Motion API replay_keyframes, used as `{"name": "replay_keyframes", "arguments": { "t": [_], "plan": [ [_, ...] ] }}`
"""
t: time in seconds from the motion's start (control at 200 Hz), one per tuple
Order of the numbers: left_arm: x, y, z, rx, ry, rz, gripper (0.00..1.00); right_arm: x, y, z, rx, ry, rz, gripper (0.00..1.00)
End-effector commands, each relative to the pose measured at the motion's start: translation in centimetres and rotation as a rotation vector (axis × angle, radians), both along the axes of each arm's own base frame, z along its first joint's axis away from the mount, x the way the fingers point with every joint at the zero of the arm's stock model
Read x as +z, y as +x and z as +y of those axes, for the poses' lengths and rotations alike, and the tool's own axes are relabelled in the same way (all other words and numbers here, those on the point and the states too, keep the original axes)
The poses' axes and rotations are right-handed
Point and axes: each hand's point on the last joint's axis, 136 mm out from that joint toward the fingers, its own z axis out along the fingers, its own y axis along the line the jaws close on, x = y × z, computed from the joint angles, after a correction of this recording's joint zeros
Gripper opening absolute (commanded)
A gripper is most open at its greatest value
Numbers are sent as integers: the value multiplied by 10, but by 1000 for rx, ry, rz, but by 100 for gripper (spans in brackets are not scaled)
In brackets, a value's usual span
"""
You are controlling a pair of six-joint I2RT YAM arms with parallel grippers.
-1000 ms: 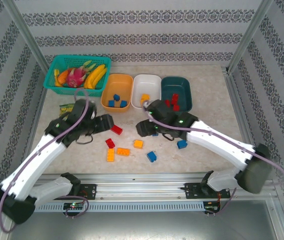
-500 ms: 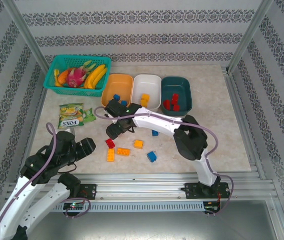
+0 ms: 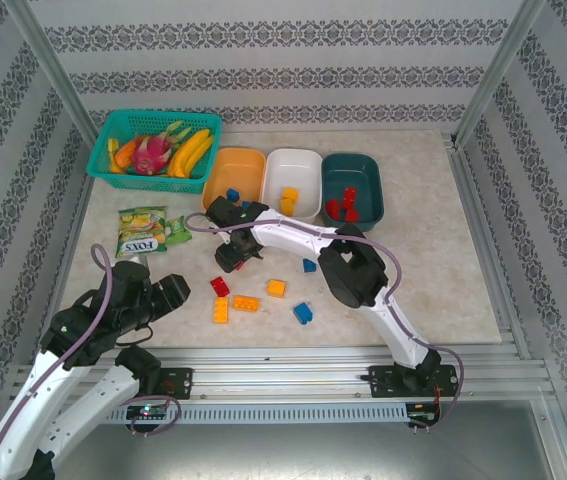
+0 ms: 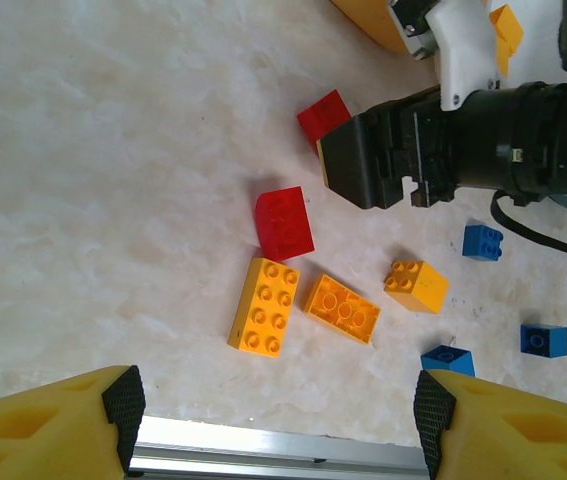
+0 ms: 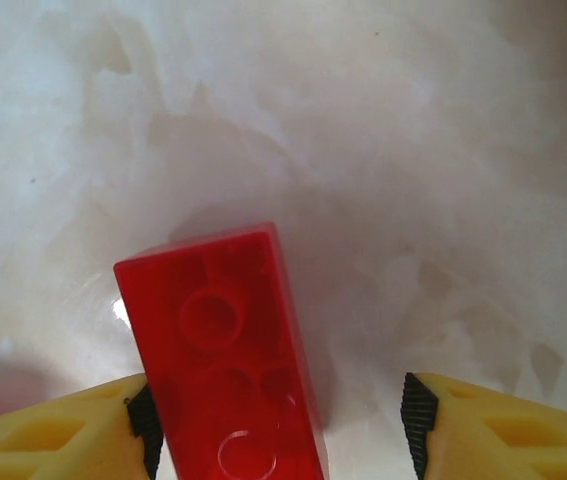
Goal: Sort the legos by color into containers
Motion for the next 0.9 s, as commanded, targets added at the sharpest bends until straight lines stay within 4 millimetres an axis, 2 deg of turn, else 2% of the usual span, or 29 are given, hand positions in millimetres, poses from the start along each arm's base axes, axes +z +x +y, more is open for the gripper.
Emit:
{"name": "replay_keyframes", "arguments": {
  "t": [0.0, 0.125, 0.305, 0.405, 0.515, 0.605, 0.674, 0.819, 0.894],
  "plan": [
    [6, 2, 1, 18, -5, -2, 74, -5, 0, 1, 11, -14, 19, 62],
    [8, 6, -2, 4, -3, -2, 73, -6, 3, 3, -2, -7, 18, 56],
    [11, 11, -7, -20, 0, -12, 73, 6, 7, 5, -27, 19, 4, 36],
    [16, 19, -16, -82, 12, -31, 72, 31, 12, 5, -57, 66, -14, 30],
    [30, 40, -34, -167, 24, -76, 72, 75, 22, -7, -113, 140, -63, 29],
    [48, 64, -54, -231, 22, -115, 73, 109, 31, -31, -173, 185, -97, 29],
    [60, 86, -74, -277, 12, -142, 73, 134, 41, -58, -235, 217, -126, 29],
    [80, 126, -118, -355, -35, -188, 73, 159, 64, -130, -404, 242, -144, 29],
    [85, 144, -142, -396, -47, -203, 73, 163, 76, -172, -514, 237, -151, 29]
  ]
}}
